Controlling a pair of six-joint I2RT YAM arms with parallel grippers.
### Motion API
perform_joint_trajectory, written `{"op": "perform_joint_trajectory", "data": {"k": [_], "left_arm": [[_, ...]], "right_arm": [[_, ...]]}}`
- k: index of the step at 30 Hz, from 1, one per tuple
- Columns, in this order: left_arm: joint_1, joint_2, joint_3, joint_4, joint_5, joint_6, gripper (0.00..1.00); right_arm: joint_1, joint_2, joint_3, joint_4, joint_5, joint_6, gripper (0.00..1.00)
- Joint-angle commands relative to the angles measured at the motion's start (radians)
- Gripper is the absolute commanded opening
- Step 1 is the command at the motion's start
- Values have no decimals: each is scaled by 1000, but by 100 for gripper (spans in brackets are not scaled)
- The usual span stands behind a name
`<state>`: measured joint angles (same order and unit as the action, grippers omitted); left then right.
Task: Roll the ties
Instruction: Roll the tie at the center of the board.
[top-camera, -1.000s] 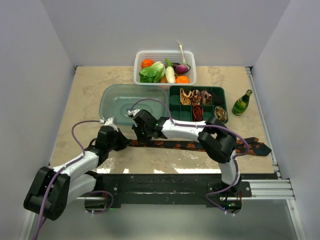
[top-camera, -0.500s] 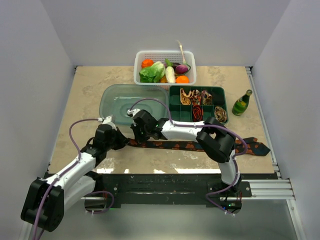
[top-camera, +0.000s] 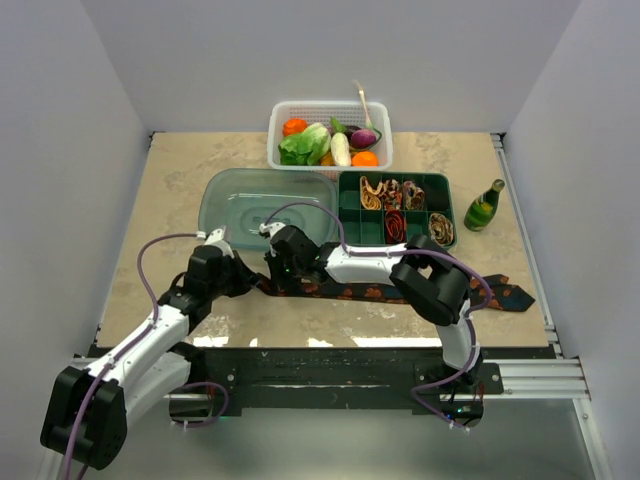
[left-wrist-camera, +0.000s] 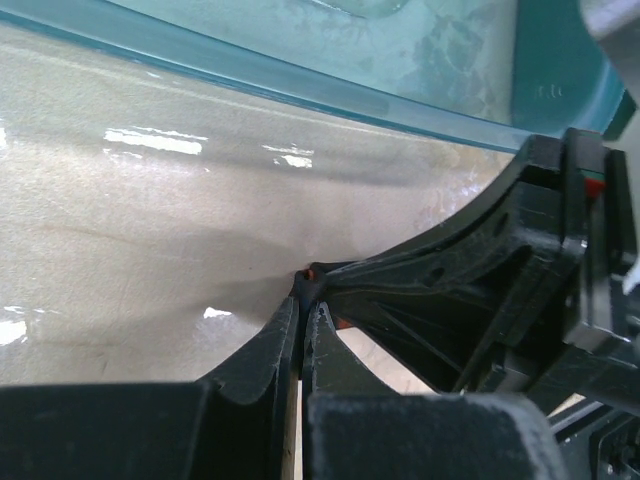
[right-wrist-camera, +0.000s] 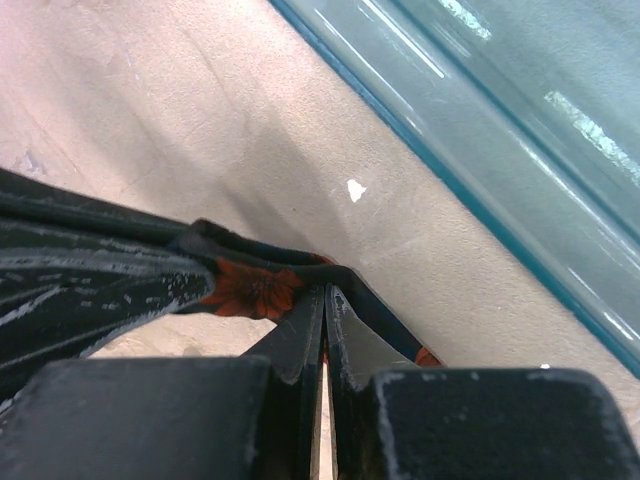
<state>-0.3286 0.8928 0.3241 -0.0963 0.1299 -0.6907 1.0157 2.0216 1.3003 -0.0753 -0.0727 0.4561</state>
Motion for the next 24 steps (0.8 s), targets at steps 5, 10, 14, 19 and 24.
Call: {"op": "perform_joint_trajectory", "data": {"k": [5, 10, 14, 19, 24], "left_arm": [[-1, -5, 24, 119, 105, 2, 0], [-27, 1, 7, 148, 111, -12, 0], [-53, 20, -8, 181, 109, -27, 0], [-99, 38, -16, 204, 99, -35, 0], [-154, 47, -22, 208, 68, -43, 0]], "right_arm": [[4, -41, -130, 212, -36, 125, 2], [4, -104, -274, 388, -4, 239, 1], [4, -110, -308, 440, 22, 282, 0], [1, -92, -340, 512, 2, 326, 0], [0, -67, -341, 545, -22, 337, 0]]}}
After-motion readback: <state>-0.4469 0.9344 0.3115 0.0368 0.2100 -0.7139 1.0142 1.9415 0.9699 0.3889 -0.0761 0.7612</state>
